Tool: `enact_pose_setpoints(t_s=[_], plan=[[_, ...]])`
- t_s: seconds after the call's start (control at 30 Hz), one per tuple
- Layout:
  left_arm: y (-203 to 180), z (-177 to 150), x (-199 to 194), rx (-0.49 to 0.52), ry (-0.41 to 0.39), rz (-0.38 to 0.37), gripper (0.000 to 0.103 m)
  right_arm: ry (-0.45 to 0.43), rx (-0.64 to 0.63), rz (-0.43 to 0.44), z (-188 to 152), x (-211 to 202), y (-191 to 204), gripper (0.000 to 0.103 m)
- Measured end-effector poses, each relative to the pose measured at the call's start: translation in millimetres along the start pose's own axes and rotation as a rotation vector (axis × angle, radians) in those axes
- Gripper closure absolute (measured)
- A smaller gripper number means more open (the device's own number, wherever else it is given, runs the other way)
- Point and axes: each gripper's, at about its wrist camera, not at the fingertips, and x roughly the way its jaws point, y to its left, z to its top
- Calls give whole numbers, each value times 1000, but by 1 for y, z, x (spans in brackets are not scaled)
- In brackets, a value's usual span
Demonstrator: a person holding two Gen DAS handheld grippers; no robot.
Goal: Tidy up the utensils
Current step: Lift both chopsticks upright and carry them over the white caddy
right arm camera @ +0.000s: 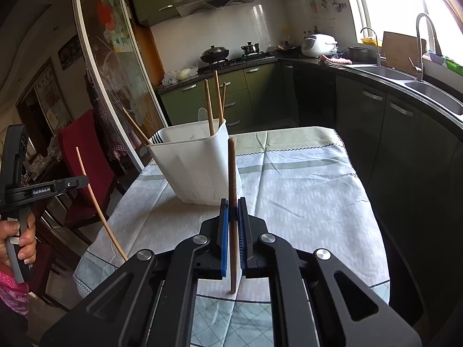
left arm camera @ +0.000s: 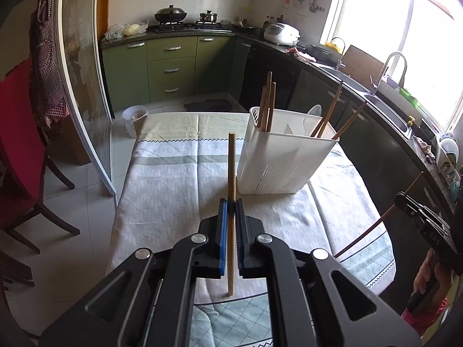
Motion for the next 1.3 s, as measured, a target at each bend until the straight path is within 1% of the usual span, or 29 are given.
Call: enact_pose_setpoints(t_s=[0.17, 0.43, 0.6, 0.9, 1.07, 1.3], plan=[[-7, -2, -1, 28, -6, 13, 98, -8, 2, -9, -4, -2, -3, 96], [-12, -2, -4, 43, -7, 8, 98, -11, 0, -4, -5, -2, -2, 96], [-14, 0, -9, 56, -25, 18, 98, -10, -1, -3, -4, -2, -1, 96], [-17, 3, -15, 70, -35, 15, 98, -1, -35, 6, 2, 2, 10, 96], [-20, 9, -23, 83, -49, 9, 98, -10, -58, 16, 11, 1, 17, 96], [-32, 26, -40, 111, -69, -21, 98, -54, -115, 58, 42, -16, 36, 96]])
